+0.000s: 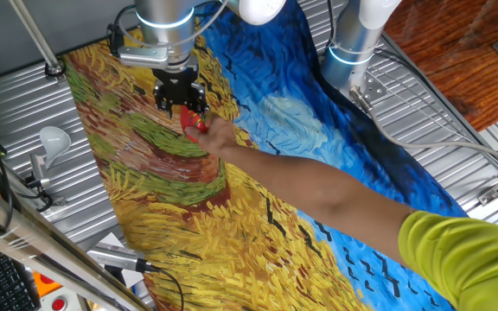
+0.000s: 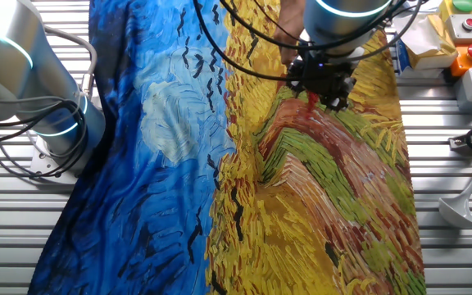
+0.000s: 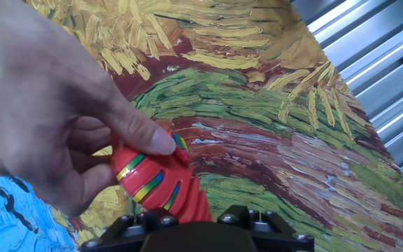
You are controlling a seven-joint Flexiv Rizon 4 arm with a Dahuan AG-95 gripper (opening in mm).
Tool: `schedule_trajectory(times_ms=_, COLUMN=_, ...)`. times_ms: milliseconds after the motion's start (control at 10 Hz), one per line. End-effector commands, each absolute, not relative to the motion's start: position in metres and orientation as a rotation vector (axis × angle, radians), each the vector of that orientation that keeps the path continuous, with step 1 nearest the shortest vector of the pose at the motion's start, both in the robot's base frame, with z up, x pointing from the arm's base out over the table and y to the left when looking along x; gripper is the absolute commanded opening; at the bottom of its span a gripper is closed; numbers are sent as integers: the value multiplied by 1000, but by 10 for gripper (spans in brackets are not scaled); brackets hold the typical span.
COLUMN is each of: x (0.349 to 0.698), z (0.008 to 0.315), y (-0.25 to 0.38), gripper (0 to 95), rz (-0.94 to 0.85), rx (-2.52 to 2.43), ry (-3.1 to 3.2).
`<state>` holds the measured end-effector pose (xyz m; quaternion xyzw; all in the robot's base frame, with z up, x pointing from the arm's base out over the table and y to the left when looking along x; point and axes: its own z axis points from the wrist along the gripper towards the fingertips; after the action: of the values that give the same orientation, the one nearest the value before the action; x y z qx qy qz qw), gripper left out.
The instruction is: Receive something handed over by a human
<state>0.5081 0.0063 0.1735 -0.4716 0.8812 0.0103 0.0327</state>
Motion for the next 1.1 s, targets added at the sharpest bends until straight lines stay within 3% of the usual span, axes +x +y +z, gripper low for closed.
schedule_trajectory(times_ms=100, x=508, z=174, y=6, gripper=0, rz=40, rx=-1254, ry=2808)
schedule_trajectory(times_ms=1100, x=507, z=178, y=-5, gripper=0, rz=52, rx=-1344, ry=2815)
